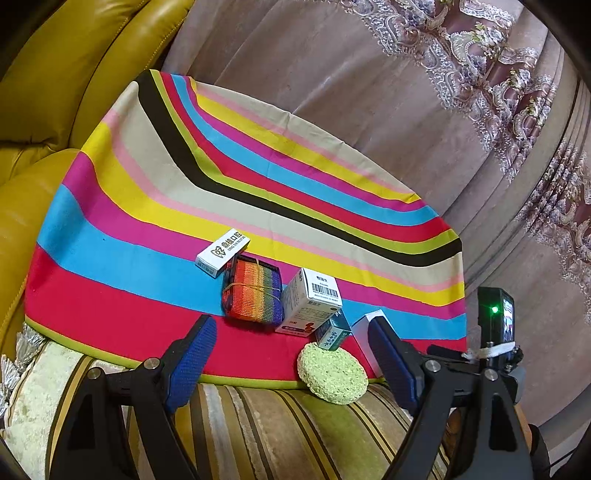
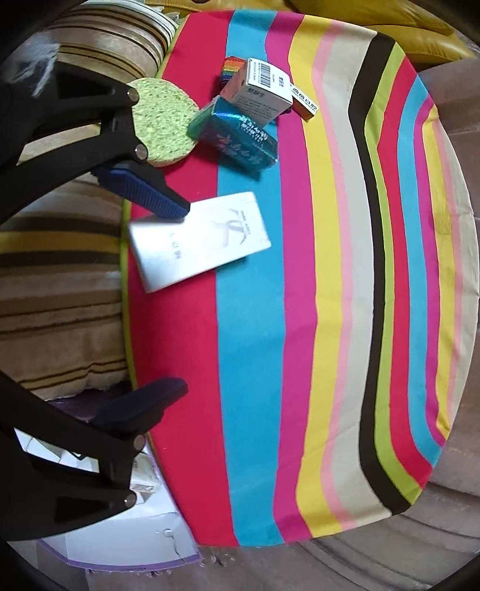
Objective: Organize objects
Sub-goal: 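Grasp the white TS box with right tool while left tool grasps the white dental box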
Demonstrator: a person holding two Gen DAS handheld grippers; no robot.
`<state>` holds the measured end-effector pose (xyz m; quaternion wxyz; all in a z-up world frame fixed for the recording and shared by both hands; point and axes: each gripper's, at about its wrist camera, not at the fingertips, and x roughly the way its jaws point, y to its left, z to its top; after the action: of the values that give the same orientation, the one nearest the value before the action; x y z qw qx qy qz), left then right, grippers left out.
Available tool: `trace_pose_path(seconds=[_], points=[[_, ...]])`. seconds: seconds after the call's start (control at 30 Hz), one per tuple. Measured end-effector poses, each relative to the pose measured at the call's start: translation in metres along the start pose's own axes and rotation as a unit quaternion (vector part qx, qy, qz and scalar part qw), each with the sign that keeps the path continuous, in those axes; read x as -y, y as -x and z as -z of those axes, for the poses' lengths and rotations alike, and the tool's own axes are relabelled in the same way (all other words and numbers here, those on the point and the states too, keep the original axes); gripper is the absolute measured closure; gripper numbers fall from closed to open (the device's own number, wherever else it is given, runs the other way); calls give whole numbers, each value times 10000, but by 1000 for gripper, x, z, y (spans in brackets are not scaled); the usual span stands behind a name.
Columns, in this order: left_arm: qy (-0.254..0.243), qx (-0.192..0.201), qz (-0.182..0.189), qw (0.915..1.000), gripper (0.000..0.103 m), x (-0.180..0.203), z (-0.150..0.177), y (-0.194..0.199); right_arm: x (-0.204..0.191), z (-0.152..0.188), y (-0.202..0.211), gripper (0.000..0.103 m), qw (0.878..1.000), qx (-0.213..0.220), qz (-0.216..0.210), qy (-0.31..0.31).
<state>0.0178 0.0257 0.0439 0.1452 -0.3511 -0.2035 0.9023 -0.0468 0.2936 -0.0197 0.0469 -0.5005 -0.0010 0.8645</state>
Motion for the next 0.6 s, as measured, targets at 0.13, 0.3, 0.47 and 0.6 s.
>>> trace_pose_path(seconds=[0.13,0.3,0.47,0.6], points=[[-41,-44,13,10000,18,-1,-4,-5,-1,3,6,13,9999,28,-142,-7],[-126,-205,-312,9992,18,-7,-19,-20,-9,3,3,13,9994,12,-319,-104],[-129,-463,-724,9962,18,-25,-35,-42,-14,-1,-1,13,9995,83,-313,-12],[-209,-566,-889,9942,21,-33,-44,-56,-20,-3,-7,13,9995,152,-253,111]])
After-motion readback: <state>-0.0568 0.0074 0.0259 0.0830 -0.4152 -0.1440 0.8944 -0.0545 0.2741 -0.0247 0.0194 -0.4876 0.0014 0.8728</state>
